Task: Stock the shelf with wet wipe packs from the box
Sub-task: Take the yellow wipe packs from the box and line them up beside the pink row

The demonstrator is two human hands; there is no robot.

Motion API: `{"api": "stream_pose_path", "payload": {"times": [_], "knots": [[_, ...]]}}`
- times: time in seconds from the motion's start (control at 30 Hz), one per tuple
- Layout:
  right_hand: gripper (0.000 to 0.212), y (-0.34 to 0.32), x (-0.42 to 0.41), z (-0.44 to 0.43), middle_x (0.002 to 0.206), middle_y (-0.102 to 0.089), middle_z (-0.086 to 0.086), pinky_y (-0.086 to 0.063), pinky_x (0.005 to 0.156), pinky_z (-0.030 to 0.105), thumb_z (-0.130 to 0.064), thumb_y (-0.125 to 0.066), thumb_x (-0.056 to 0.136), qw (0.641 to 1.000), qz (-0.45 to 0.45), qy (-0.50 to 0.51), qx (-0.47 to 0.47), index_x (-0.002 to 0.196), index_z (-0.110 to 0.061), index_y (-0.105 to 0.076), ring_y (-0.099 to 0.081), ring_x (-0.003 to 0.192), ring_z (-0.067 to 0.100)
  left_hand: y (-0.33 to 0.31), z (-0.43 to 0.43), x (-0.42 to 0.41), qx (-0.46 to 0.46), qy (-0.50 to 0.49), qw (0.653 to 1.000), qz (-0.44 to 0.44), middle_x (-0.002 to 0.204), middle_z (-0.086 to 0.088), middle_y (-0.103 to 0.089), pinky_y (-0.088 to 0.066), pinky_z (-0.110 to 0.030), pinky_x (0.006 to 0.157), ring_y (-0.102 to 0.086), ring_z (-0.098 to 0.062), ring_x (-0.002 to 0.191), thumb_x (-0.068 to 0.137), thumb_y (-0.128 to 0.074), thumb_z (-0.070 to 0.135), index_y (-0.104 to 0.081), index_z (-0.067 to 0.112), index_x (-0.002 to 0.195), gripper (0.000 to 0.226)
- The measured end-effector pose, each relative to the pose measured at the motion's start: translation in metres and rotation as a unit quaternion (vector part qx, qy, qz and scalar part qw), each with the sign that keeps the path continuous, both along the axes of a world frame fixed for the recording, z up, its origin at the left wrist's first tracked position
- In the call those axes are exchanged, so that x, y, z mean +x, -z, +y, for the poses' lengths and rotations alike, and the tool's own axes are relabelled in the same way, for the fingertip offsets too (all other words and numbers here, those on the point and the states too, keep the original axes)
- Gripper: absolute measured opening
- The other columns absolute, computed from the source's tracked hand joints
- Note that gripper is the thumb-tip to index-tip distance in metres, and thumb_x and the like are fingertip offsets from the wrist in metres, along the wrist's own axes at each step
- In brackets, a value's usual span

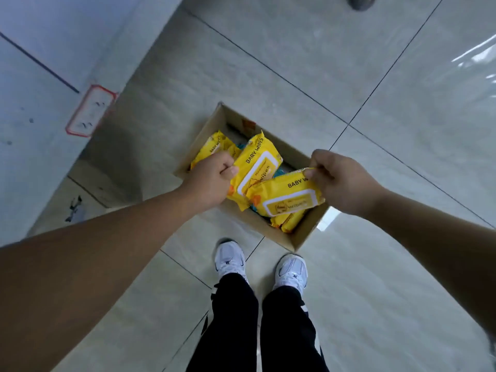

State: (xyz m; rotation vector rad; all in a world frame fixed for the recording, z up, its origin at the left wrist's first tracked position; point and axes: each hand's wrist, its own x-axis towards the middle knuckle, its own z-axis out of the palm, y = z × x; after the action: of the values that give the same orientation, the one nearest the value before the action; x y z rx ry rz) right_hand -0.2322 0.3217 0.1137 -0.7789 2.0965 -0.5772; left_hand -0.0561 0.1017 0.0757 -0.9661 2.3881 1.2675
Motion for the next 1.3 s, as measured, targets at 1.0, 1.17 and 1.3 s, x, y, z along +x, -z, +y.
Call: {"api": "stream_pose_path", "payload": {"times": [1.0,1.17,1.3], "knots": [[0.027,-0.732,0.153,-0.191,0.053,-0.05,-0.012,-0.037,0.049,0.017,-0.025,-0.061,0.098,0.893,0.1,-0.234,-0.372,0.075,-0.014,-0.052,-0.046,0.049,0.003,-0.837,-0.087,0.191,-0.272,-0.063,0.958,0.071,0.06,0.011,-0.052,-0.035,-0.02,0.051,-0.044,0.002,0.05,0.101,-0.054,0.026,-0.053,0.026,0.08,0.022],[0.028,-0.73,0.225,-0.248,0.051,-0.051,-0.015,-0.037,0.049,0.017,-0.023,-0.06,0.098,0.885,0.083,-0.266,-0.372,0.072,-0.017,-0.049,-0.049,0.05,0.002,-0.831,-0.131,0.274,-0.292,-0.108,0.949,0.047,0.066,0.01,-0.051,-0.038,-0.027,0.06,-0.046,-0.007,0.06,0.101,-0.055,0.027,-0.051,0.027,0.077,0.024],[0.028,-0.718,0.268,-0.315,0.057,-0.049,-0.01,-0.035,0.051,0.019,-0.025,-0.06,0.098,0.891,0.078,-0.267,-0.358,0.073,-0.016,-0.049,-0.045,0.052,0.003,-0.814,-0.19,0.326,-0.286,-0.129,0.949,0.041,0.068,0.01,-0.05,-0.039,-0.029,0.064,-0.046,-0.01,0.064,0.1,-0.055,0.026,-0.05,0.028,0.075,0.026]]}}
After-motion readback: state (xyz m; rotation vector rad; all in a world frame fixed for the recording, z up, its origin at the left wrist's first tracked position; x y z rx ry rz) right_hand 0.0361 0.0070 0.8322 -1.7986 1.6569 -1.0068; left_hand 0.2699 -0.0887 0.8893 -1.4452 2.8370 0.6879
